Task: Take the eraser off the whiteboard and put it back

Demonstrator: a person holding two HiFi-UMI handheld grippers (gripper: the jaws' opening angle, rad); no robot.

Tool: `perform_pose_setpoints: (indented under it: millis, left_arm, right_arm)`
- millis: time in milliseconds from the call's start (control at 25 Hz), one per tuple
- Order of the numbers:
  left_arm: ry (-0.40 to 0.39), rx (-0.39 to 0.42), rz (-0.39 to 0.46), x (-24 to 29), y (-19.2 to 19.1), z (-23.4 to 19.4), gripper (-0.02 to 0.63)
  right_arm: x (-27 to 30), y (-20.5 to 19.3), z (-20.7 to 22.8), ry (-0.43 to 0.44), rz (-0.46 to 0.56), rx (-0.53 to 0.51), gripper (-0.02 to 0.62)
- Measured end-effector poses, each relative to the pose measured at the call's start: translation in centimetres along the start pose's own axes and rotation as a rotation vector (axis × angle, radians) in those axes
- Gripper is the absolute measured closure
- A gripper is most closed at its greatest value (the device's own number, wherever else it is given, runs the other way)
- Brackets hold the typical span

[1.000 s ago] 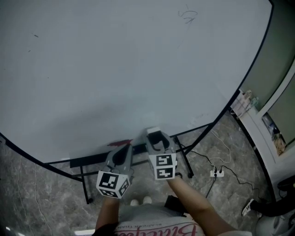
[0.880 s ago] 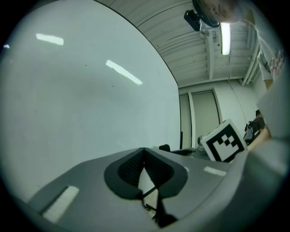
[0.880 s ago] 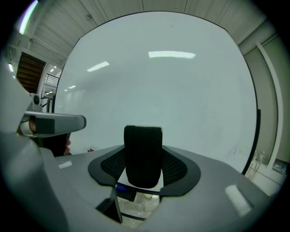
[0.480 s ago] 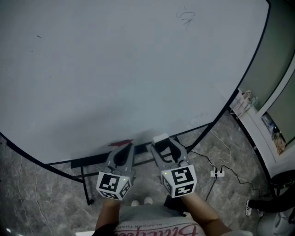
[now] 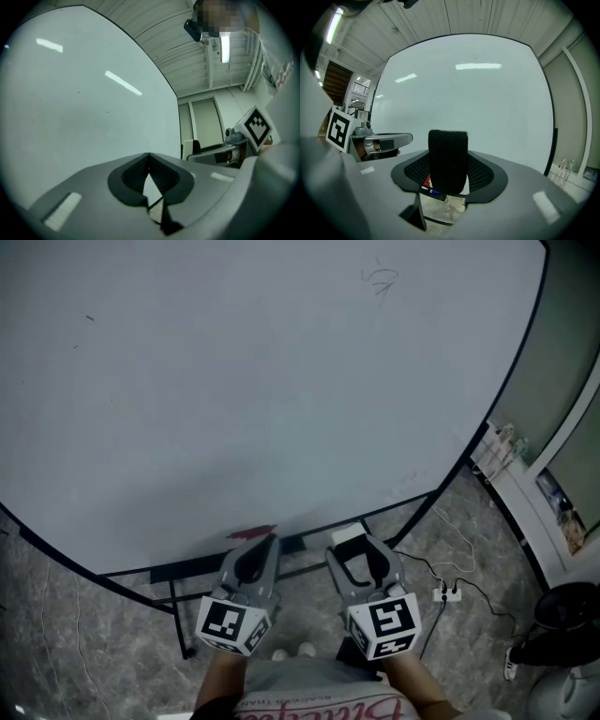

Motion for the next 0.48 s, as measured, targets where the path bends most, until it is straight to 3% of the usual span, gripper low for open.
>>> perform_pose_setpoints:
  millis: [480]
  left_arm:
    - [0.019, 0.011, -0.015, -0.26, -0.1, 0.34, 0.607]
  right_arm:
    - [-0.16, -0.06, -0.59, -0.014, -0.008, -0.055, 0.367]
Point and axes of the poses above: the fingertips, and each gripper's own axes: x forward along the fingers, z to its right, y out of its top, the point moved 2 cm from there along -x, backward along the fingers, and after that the axes turned 11 degrees about -z, right-handed, at the moved point
